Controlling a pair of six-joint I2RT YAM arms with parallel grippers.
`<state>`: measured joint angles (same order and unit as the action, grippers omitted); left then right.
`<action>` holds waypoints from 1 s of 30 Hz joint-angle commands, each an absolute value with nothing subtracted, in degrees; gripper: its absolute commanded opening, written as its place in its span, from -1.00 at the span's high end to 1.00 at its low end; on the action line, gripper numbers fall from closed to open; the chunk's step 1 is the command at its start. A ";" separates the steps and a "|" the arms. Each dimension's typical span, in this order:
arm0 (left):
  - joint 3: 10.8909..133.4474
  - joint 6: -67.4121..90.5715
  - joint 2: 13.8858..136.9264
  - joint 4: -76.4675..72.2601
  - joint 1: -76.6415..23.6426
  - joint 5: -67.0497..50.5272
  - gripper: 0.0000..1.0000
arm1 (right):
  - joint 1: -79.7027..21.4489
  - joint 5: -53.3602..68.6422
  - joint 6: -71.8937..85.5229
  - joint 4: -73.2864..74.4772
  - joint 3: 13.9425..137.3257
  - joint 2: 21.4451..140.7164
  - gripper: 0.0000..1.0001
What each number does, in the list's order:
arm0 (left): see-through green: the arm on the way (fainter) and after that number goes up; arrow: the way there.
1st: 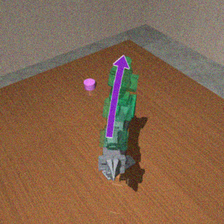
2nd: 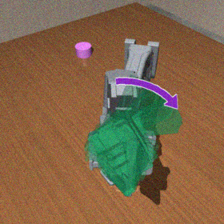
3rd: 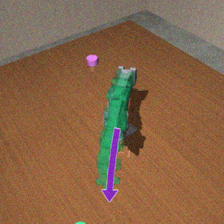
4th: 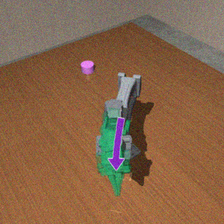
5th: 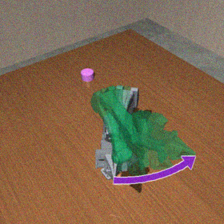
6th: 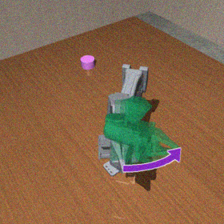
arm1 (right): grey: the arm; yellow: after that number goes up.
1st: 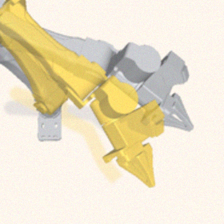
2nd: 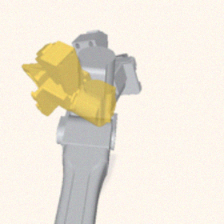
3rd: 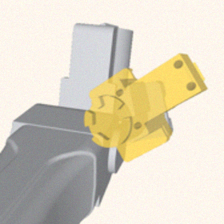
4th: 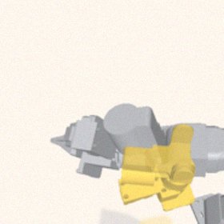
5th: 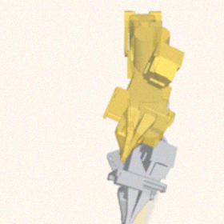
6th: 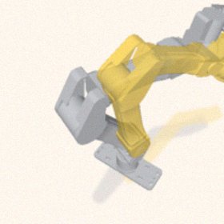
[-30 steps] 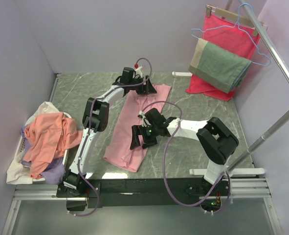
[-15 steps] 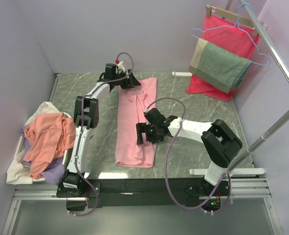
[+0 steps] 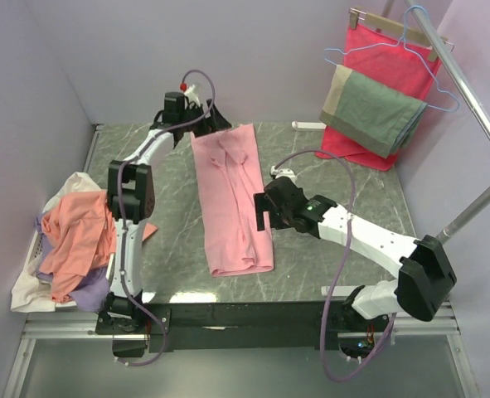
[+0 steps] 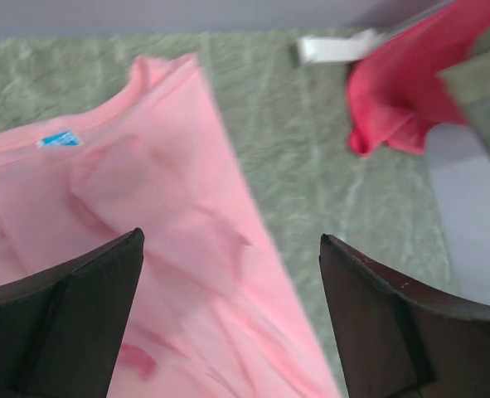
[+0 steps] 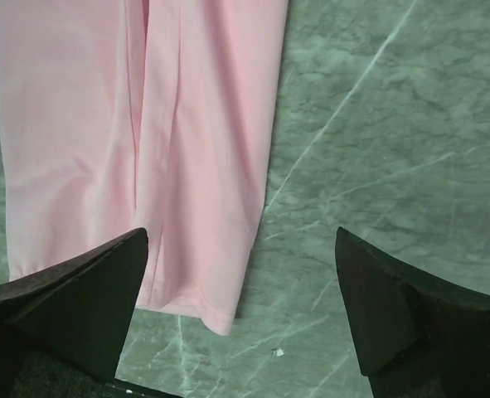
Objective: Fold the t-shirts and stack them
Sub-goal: Rotate the tshirt 90 degrees
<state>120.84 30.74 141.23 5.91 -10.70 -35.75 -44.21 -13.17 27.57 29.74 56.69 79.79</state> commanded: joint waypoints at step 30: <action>41.67 43.68 86.48 -6.68 -34.89 -17.06 -0.25 | -42.54 8.70 31.38 18.28 45.09 79.54 0.00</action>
